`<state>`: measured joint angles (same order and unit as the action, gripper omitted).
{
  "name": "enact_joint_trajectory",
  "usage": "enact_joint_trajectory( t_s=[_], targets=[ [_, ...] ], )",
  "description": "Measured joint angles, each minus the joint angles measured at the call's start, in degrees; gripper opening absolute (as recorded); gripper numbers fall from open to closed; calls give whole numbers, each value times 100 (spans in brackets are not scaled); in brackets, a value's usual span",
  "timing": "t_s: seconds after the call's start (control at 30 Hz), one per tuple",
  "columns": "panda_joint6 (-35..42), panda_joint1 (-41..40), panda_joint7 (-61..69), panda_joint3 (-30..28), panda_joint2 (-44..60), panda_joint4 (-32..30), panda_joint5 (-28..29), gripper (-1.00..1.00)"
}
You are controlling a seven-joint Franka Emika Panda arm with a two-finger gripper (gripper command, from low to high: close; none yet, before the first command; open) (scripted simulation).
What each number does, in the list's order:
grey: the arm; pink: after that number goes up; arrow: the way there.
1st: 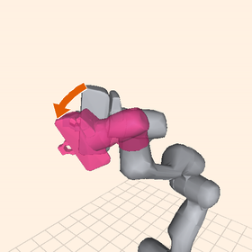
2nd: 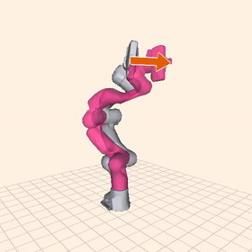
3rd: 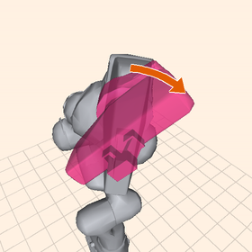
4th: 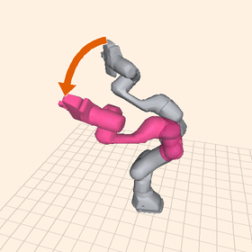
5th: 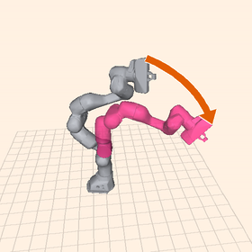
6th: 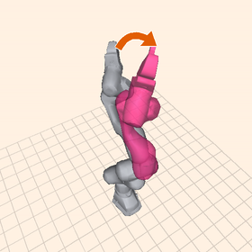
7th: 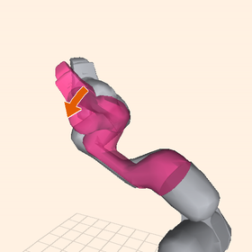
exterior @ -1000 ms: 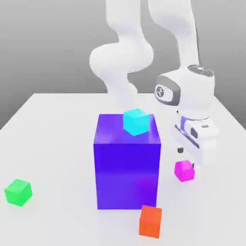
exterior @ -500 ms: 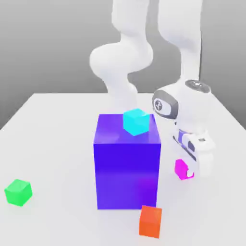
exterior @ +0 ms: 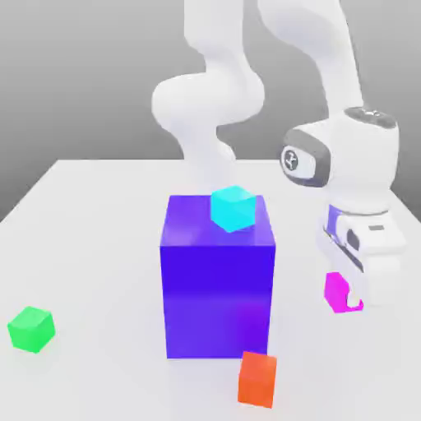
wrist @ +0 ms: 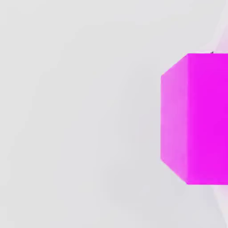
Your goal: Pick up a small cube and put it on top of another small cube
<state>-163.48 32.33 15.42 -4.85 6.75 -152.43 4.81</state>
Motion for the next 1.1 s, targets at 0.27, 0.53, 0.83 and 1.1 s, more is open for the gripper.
enact_joint_trajectory(
  t_s=[0.27,0.53,0.83,1.1],
  targets=[
    [519,-1162,-330,-1279,620,1200,-201,-100],
    [978,-2345,-467,-2464,335,1081,-559,-100],
    [985,-3615,182,-3100,387,689,-1886,-100],
    [610,-3995,736,-2598,929,745,-2655,100]
  ],
)
